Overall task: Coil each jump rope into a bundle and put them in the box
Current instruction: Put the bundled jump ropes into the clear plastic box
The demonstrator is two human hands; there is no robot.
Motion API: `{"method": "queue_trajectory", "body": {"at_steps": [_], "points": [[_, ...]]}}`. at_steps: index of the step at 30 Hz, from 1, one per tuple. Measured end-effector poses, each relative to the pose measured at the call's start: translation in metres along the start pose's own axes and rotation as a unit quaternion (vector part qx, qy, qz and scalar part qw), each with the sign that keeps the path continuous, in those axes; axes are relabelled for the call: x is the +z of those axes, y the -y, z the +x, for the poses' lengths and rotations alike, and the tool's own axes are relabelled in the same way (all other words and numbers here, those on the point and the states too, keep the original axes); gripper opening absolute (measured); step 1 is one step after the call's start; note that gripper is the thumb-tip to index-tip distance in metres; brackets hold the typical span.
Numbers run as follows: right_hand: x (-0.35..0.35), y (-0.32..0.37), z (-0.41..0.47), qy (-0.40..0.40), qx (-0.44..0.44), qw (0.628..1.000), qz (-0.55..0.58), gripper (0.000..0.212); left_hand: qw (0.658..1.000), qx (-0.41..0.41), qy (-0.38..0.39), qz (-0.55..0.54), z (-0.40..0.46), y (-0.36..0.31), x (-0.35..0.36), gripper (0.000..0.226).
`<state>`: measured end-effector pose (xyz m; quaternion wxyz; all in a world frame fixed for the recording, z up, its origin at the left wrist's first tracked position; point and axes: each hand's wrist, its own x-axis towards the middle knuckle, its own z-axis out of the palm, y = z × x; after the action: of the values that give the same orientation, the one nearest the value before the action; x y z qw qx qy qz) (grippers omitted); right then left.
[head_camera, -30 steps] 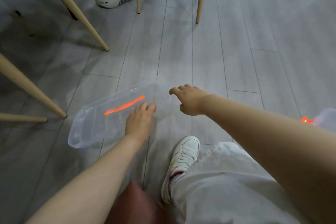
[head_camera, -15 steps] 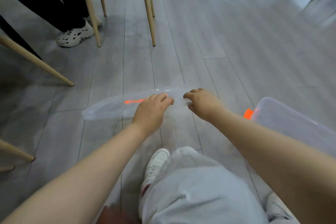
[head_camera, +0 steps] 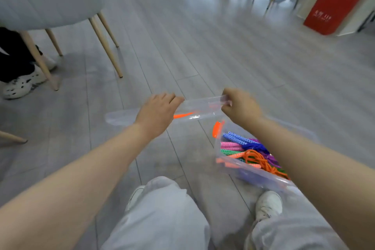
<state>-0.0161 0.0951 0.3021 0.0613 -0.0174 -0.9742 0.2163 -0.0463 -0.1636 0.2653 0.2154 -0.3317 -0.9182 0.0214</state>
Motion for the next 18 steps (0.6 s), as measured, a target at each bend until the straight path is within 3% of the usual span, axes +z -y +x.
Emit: {"method": "queue_trajectory", "body": {"at_steps": [4,9,14,18], "points": [[-0.042,-0.042,-0.002,-0.042,0.036,0.998,0.031,0.015,0.999,0.026,-0.025,0.027,0.042,-0.017,-0.022,0.040],[-0.090,-0.100,-0.012,-0.093,0.084,0.992,0.029,0.020,0.999,0.024,-0.039,0.016,0.084,-0.040,-0.034,0.046],[-0.131,-0.163,-0.031,-0.164,0.122,0.977,0.055,0.036,0.997,-0.049,-0.044,-0.042,0.112,-0.058,-0.027,0.048],[-0.149,-0.212,-0.052,-0.160,0.158,0.973,0.050,0.032,0.981,-0.156,0.022,-0.116,0.128,-0.071,-0.006,0.048]]}}
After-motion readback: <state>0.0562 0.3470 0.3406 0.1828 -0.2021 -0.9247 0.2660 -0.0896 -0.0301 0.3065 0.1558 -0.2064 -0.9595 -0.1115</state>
